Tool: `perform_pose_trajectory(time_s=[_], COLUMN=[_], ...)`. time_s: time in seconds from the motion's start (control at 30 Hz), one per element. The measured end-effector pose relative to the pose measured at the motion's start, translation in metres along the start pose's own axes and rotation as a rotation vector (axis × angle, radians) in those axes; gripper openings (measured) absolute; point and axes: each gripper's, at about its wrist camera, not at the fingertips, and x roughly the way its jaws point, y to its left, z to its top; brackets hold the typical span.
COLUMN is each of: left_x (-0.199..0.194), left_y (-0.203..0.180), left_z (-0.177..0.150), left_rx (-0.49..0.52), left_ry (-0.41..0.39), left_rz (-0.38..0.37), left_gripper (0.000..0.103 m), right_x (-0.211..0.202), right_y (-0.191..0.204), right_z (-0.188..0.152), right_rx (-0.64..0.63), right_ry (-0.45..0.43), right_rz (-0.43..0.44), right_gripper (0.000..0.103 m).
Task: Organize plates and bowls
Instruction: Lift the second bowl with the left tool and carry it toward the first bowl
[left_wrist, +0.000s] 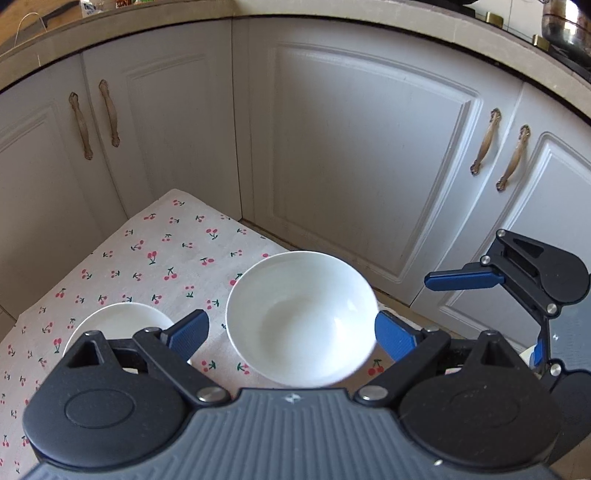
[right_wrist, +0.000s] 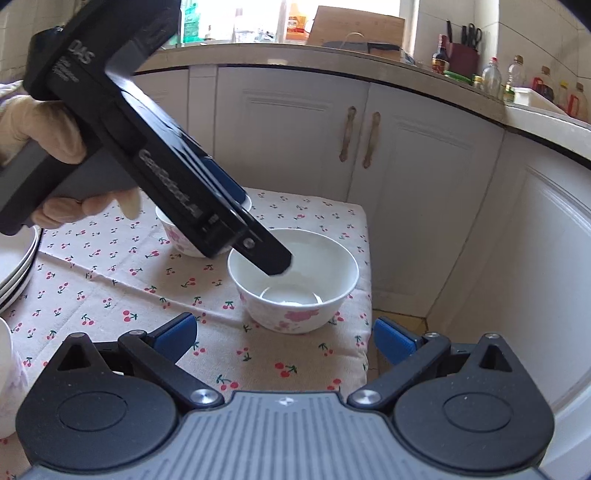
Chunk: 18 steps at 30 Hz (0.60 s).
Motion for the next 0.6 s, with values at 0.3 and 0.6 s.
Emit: perform_pose_trajectory(time_s=[0.3,0.6], left_x=[0.033,0.046], left_y=[0.01,0.014], left_z=[0.011,0.01], left_rx=[0.003,0.004], left_ry=[0.043,0.067], left_rz=[-0.018,-0.035], left_gripper=[0.092,0.085], right_x=[0.034,0.046], right_y=[-0.008,-0.009], right_z=[0.002,0.004], right_rx=[-0.029,-0.019], right_ry=[0.018,0.019], right_rz=[0.019,0.027], right_gripper=[0.099,0.092])
